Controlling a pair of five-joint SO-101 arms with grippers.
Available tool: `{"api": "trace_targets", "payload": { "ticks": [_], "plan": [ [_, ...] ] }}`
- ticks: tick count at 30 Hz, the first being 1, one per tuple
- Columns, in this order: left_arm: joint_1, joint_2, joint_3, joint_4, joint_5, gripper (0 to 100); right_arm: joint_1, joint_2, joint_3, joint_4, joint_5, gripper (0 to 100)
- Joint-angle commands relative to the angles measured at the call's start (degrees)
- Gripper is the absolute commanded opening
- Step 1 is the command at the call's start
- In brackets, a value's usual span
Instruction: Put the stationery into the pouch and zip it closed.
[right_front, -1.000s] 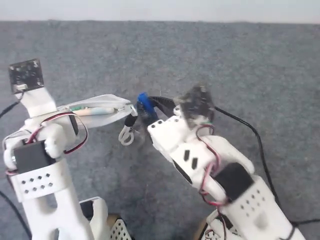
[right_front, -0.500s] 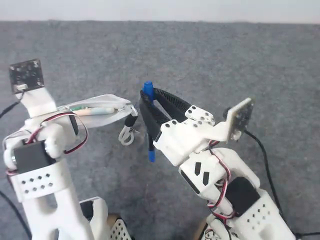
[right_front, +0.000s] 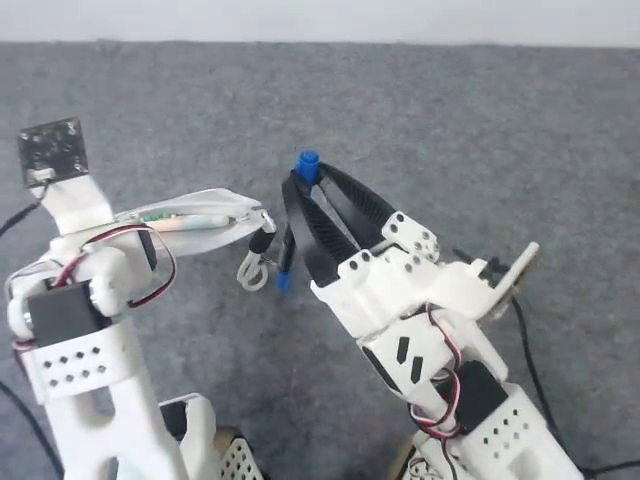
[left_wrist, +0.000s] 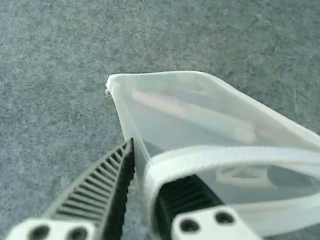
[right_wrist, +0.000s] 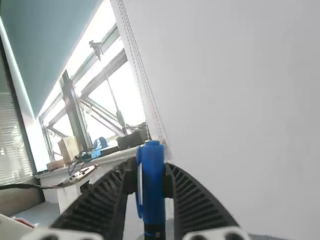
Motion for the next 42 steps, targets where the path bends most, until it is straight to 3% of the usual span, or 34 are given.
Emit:
{"api": "trace_targets", "payload": {
  "ticks": [1, 9, 29, 42],
  "plan": [
    [0.5, 0.1, -0.9, -0.1, 0.7, 1, 0.2, -0.9, 1.5, -8.8, -1.1, 0.6],
    [0.5, 0.1, -0.9, -0.2, 0.7, 1, -6.4, 2.2, 3.9, -21.7, -0.8, 0.6],
    [0.3, 0.1, -0.9, 0.2, 0.6, 1, -6.5, 40.1, -4.3, -52.7, 2.6, 0.6],
    [0.3, 0.1, -0.9, 0.2, 0.6, 1, -9.3, 50.8, -3.5, -58.6, 7.6, 0.6]
  ]
}}
